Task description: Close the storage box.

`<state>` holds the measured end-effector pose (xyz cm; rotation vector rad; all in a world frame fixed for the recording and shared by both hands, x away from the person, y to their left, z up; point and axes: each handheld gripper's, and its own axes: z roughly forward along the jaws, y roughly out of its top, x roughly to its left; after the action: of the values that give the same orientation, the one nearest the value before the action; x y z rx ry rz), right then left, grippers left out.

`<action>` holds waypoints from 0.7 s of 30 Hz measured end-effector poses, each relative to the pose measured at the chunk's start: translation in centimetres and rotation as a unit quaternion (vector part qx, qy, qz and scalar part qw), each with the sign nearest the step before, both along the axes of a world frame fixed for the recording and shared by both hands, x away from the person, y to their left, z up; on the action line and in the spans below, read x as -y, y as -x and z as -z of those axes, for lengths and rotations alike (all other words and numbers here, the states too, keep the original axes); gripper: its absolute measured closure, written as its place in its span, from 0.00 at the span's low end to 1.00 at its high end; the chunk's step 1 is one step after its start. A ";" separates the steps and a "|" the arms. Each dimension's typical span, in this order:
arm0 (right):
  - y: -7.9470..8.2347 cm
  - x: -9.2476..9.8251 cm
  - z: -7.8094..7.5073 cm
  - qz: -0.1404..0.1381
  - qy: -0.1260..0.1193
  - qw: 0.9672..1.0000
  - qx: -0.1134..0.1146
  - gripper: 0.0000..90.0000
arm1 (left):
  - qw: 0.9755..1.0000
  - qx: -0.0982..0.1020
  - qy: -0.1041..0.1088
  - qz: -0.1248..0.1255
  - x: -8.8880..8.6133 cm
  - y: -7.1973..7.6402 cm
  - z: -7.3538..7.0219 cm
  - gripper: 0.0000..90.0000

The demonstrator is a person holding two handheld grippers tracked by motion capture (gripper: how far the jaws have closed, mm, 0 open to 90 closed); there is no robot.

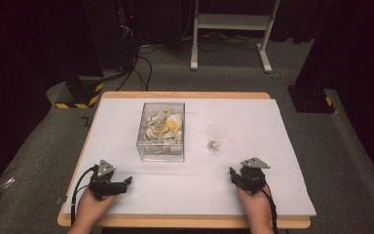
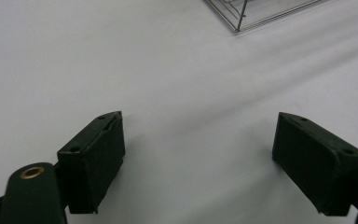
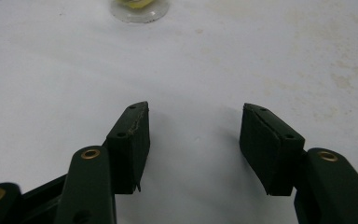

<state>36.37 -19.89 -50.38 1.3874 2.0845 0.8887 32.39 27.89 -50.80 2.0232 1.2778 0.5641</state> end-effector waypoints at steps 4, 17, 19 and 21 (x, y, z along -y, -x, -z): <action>0.0 0.0 0.0 0.001 0.001 1.000 0.001 0.48 | 1.000 0.003 -0.007 -0.001 0.0 0.1 0.0 0.19; 0.0 0.0 0.0 0.002 -0.003 1.000 -0.001 0.48 | 1.000 0.002 -0.002 -0.003 0.0 0.3 0.0 0.19; 0.0 0.0 0.0 0.002 -0.002 1.000 -0.001 0.48 | 1.000 0.001 -0.003 -0.003 0.0 0.3 0.0 0.19; 0.0 0.0 0.0 0.002 -0.001 1.000 -0.001 0.48 | 1.000 0.001 -0.004 -0.001 0.0 0.2 0.0 0.19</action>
<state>36.36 -19.88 -50.38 1.3934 2.0824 0.8886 32.17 27.90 -50.78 2.0274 1.2782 0.5735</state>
